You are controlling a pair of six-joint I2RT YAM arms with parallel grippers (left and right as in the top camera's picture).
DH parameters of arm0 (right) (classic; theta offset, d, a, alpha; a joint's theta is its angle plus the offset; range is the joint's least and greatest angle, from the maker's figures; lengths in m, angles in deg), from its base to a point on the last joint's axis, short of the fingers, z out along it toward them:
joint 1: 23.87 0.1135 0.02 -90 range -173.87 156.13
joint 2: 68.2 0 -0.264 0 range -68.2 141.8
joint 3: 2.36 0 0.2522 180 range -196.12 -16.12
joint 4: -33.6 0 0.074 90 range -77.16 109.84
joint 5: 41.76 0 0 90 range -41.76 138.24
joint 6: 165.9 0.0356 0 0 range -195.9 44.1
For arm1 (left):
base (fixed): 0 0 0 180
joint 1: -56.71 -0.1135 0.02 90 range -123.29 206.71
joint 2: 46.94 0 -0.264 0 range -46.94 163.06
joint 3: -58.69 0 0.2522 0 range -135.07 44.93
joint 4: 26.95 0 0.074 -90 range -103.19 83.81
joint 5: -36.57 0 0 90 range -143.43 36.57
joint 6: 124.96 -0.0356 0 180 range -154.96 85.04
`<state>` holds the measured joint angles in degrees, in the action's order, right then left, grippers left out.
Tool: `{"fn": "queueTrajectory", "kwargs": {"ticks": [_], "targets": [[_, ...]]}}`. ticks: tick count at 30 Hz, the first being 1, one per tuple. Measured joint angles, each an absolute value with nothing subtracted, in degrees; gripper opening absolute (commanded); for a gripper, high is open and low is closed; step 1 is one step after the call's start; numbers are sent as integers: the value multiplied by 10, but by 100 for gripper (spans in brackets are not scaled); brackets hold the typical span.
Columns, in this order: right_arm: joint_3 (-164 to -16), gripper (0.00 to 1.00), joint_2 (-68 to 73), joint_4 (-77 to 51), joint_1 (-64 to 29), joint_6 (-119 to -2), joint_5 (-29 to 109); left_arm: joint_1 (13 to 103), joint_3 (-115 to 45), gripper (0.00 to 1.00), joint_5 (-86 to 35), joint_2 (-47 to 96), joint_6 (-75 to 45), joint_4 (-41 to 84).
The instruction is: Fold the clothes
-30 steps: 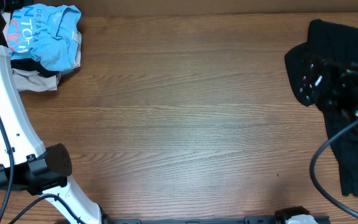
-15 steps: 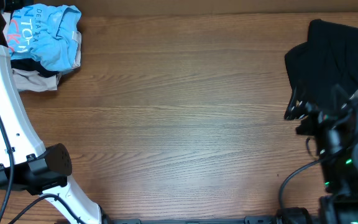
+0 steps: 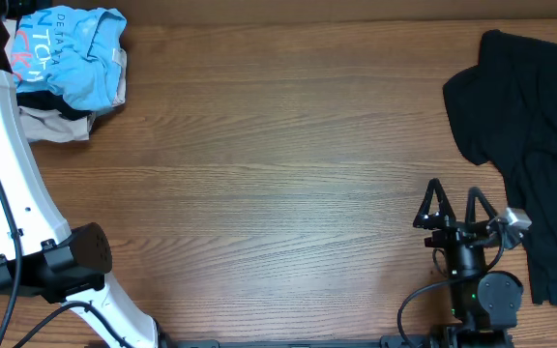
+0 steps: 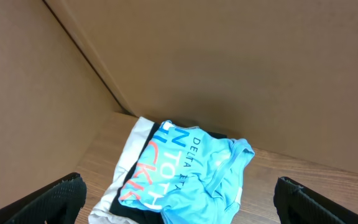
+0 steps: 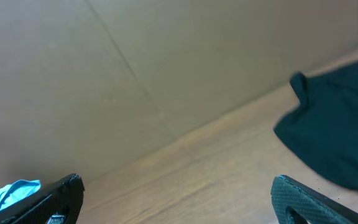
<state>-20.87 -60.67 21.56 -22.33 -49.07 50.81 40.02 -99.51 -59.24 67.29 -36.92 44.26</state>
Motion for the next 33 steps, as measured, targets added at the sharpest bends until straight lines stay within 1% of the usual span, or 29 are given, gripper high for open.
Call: {"fn": "queueTrajectory", "kwargs": {"ticks": [5, 7, 12, 19, 33], "targets": [[-177, 100, -619, 216, -223, -481, 516, 400, -995, 100, -592, 673, -369, 443], [-172, 100, -625, 198, -223, -483, 515, 400, -995, 100, -592, 673, -369, 443], [-172, 100, -658, 154, -223, -552, 490, 400, -995, 100, -592, 673, -369, 443], [-172, 100, -674, 150, -223, -620, 476, 400, -995, 100, -592, 673, -369, 443], [-172, 100, -674, 148, -223, -640, 476, 400, -995, 100, -592, 673, -369, 443]]}}
